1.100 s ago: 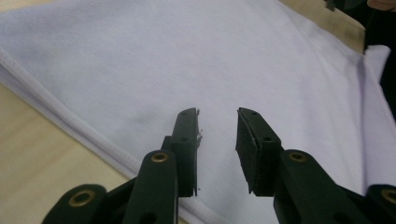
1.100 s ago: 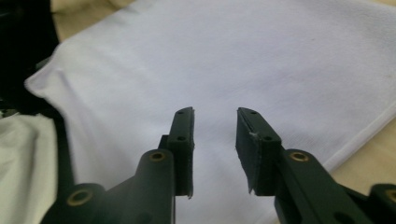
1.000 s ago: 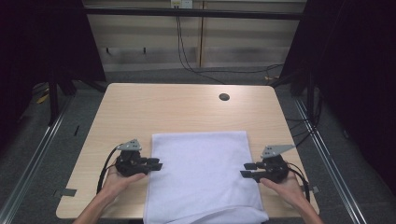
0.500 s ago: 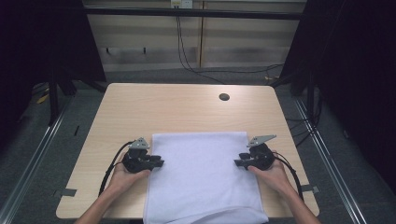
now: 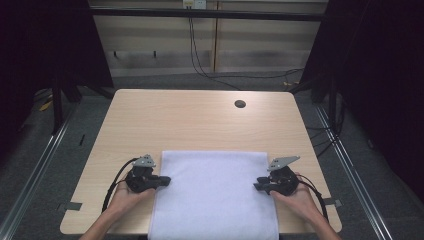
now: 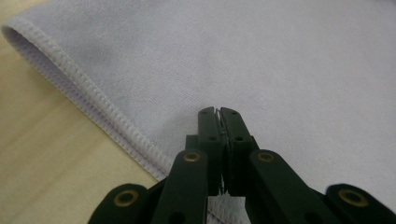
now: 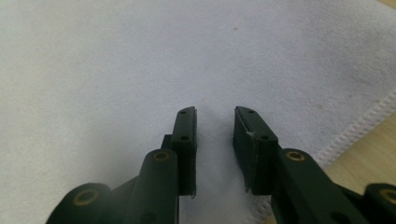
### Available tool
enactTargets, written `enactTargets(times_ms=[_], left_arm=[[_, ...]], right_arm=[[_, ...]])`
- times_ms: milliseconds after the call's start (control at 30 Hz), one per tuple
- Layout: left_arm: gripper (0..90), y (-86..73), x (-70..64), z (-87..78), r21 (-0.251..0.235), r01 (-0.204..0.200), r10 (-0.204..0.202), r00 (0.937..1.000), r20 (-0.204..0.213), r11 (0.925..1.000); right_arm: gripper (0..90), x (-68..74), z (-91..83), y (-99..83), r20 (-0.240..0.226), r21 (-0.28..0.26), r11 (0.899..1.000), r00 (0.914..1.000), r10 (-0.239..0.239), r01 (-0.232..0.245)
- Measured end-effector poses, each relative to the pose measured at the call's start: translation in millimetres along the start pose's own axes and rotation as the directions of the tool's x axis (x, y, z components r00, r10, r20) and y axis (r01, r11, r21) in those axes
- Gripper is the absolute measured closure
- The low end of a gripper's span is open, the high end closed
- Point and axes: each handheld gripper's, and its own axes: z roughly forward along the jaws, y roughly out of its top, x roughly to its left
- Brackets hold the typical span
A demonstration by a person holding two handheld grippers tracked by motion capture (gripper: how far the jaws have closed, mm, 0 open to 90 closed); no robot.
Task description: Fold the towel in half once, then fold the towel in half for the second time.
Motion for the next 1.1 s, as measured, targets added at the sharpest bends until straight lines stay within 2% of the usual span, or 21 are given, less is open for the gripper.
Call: enactTargets(times_ms=[33,100,133,233,333,467,533,600,667,733,767,867,933,1000,1067,1100], left_arm=[[88.2,-1.2,-2.0,-0.9,0.000,0.003,-0.003,1.0000,-0.003,1.0000],[87.8,-2.5,-8.5,-3.1,0.018,-0.020,0.020,0.9997,-0.014,0.9997],[87.3,-3.6,-11.0,-4.2,0.022,-0.024,0.024,0.9994,-0.025,0.9995],[87.2,-7.5,-16.7,-7.1,0.029,-0.034,0.035,0.9991,-0.022,0.9990],[86.8,-13.4,-23.2,-11.8,0.038,-0.029,0.029,0.9995,-0.008,0.9989],[83.4,-20.4,-29.9,-18.5,0.056,-0.034,0.032,0.9992,0.025,0.9979],[79.9,-20.5,-30.7,-20.5,0.057,-0.034,0.032,0.9989,0.035,0.9978],[76.0,-16.6,-25.7,-22.3,0.030,0.001,-0.002,0.9993,0.036,0.9995],[73.8,-10.8,-20.8,-25.8,-0.010,0.014,-0.014,0.9995,0.028,0.9998],[72.0,-3.1,-13.7,-30.5,-0.055,0.020,-0.019,0.9997,0.012,0.9983],[70.8,0.7,-10.5,-32.2,-0.066,0.015,-0.016,0.9998,-0.013,0.9977],[67.1,8.2,1.9,-34.7,-0.099,0.029,-0.034,0.9985,-0.043,0.9947],[63.8,13.4,11.7,-37.9,-0.118,0.044,-0.054,0.9945,-0.089,0.9920],[59.8,16.1,18.7,-40.2,-0.158,0.067,-0.085,0.9905,-0.108,0.9851],[56.7,19.1,26.8,-38.9,-0.138,0.073,-0.092,0.9865,-0.135,0.9877],[55.9,18.8,30.5,-37.7,-0.140,0.083,-0.102,0.9859,-0.133,0.9867]], right_arm=[[69.5,2.5,0.1,0.3,0.006,0.004,1.000,1.0000,-0.003,0.003],[69.2,4.4,-0.3,0.1,0.015,0.008,1.000,0.9998,-0.015,0.015],[69.2,4.4,-0.6,-0.4,-0.002,0.007,1.000,1.0000,-0.005,0.005],[69.2,5.2,-1.8,-1.3,-0.018,0.012,1.000,0.9998,0.010,-0.010],[69.2,8.9,-3.4,-3.7,-0.045,0.015,1.000,0.9988,0.018,-0.017],[68.3,18.3,-5.5,-5.6,-0.067,0.032,0.999,0.9977,-0.001,0.003],[65.8,21.3,-6.1,-5.7,-0.063,0.038,0.999,0.9979,-0.010,0.013],[64.1,20.1,-5.4,-3.8,-0.073,0.037,0.999,0.9973,-0.004,0.006],[61.4,17.0,-5.6,-0.7,-0.084,0.028,1.000,0.9964,0.013,-0.011],[60.4,10.4,-7.7,5.3,-0.058,-0.006,1.000,0.9982,0.014,-0.014],[60.3,7.9,-9.2,7.8,-0.055,-0.016,1.000,0.9983,0.019,-0.020],[58.0,-5.8,-13.6,17.8,-0.024,-0.075,0.996,0.9986,0.046,-0.048],[56.0,-21.7,-13.9,23.7,-0.011,-0.106,0.992,0.9980,0.062,-0.063],[54.0,-32.8,-13.3,26.1,0.010,-0.119,0.989,0.9963,0.085,-0.083],[52.7,-44.3,-10.4,28.0,0.025,-0.122,0.987,0.9939,0.107,-0.103],[51.9,-47.3,-8.9,29.0,0.039,-0.127,0.985,0.9919,0.121,-0.115]])
